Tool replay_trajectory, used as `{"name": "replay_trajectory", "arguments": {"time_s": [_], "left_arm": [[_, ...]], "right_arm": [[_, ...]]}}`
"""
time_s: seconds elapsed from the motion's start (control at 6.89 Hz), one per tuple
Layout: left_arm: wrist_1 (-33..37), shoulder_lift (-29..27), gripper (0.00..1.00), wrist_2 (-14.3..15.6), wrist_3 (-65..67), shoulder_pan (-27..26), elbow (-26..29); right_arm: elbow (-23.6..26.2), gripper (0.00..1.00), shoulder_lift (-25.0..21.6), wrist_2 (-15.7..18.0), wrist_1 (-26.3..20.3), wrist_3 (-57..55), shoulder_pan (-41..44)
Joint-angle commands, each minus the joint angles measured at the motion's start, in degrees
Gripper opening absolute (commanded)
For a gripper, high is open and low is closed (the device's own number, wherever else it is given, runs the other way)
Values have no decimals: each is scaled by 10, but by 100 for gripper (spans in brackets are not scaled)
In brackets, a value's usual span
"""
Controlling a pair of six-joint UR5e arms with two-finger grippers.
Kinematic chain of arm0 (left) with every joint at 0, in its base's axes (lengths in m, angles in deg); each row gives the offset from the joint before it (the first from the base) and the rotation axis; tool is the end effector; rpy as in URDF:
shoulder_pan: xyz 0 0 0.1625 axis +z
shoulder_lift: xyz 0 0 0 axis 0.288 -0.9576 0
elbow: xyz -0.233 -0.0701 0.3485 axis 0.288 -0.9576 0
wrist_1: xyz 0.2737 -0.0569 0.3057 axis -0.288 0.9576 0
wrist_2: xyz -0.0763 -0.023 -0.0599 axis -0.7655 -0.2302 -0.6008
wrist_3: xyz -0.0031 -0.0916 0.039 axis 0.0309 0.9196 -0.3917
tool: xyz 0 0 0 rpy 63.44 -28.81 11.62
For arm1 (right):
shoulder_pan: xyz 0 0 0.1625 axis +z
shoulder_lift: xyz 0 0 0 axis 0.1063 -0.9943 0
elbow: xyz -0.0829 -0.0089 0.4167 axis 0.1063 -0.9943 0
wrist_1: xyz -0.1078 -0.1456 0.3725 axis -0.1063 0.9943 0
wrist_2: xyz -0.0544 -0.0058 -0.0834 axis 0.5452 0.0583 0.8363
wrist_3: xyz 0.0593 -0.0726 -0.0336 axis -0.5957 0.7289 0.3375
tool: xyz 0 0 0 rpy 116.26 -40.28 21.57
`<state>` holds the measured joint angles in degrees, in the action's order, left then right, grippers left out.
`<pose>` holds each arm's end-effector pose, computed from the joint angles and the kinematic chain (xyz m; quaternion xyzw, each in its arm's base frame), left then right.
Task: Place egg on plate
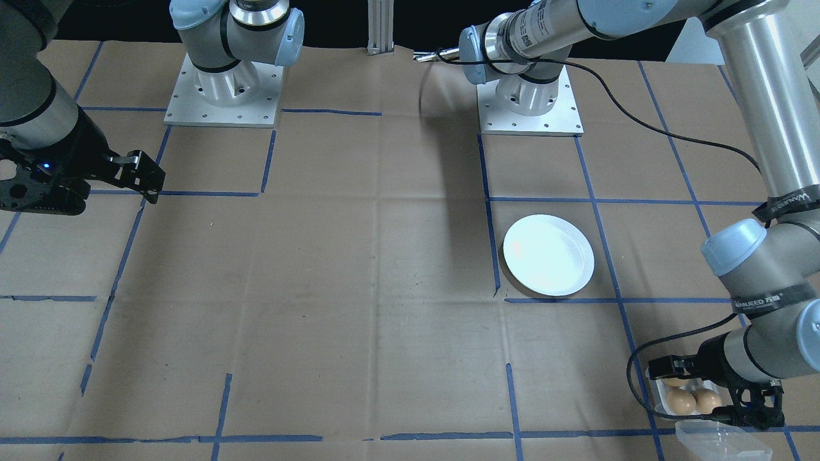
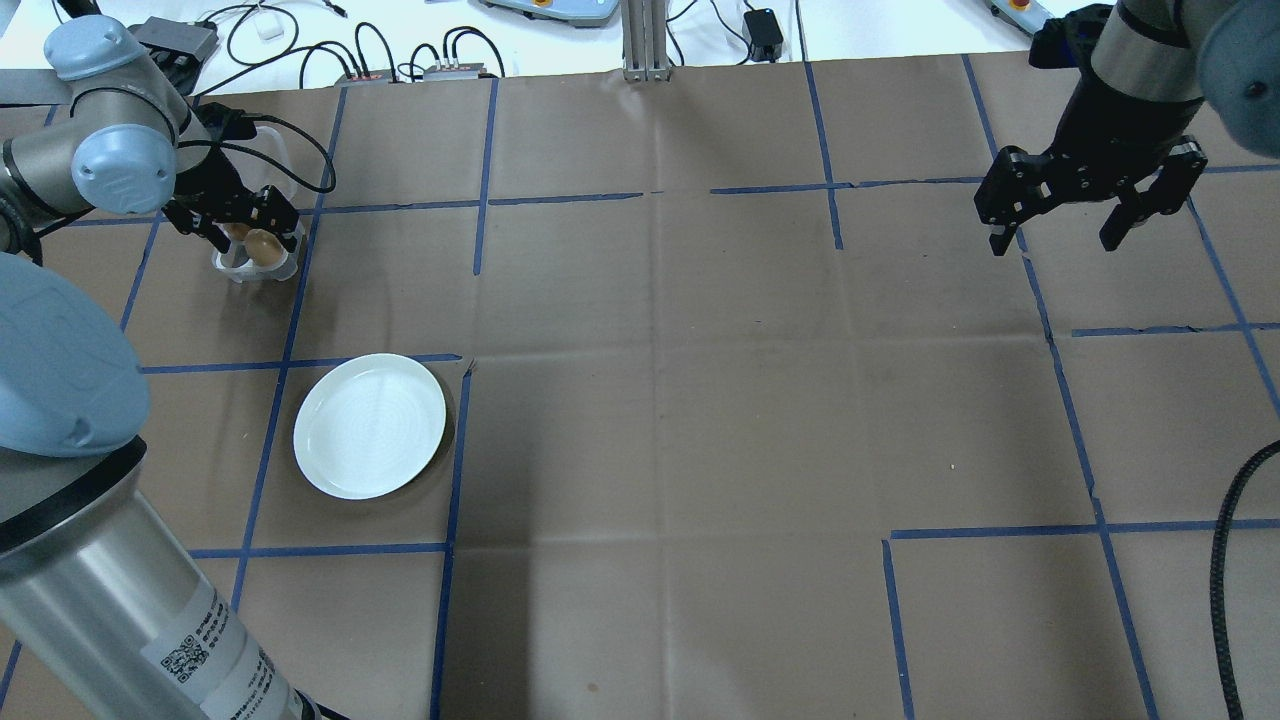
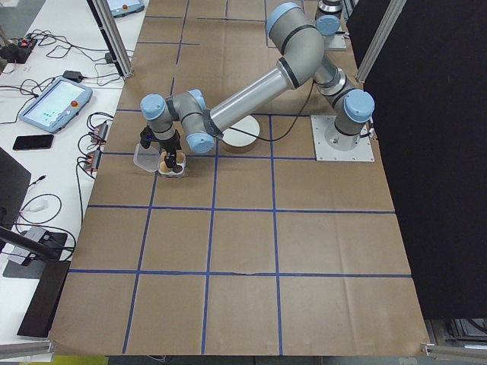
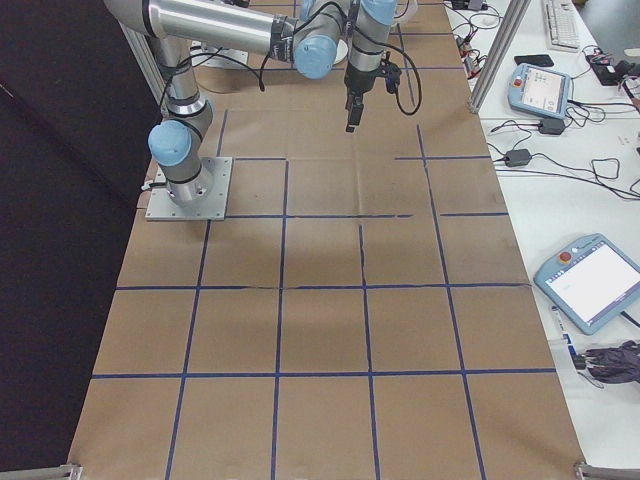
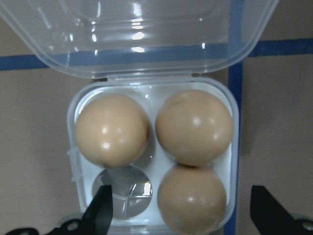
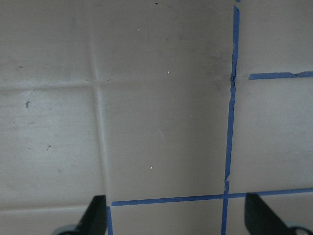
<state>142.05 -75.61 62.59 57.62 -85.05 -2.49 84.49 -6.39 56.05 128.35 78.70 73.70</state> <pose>0.1456 -0.7179 0.2024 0.0136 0.9994 0.0324 0.0048 0.0333 -0.5284 0.4327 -0.0172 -0.9976 -0.0615 0.0258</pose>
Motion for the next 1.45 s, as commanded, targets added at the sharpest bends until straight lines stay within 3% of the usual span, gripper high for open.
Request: {"name": "replay_trajectory", "arguments": {"time_s": [0.0,0.44,0.58,1.02,1.31], "left_arm": [[0,4,91,3,3,-2,0],[1,4,64,3,3,-2,0],[2,4,64,2,4,-2,0],[6,6,38,3,6,-2,1],[9,12,27,3,7,-2,0]], "right_arm": [[0,100,0,0,0,0,0],[0,100,0,0,0,0,0],[0,100,0,0,1,0,0],[0,100,0,0,0,0,0],[0,100,0,0,1,0,0]]}}
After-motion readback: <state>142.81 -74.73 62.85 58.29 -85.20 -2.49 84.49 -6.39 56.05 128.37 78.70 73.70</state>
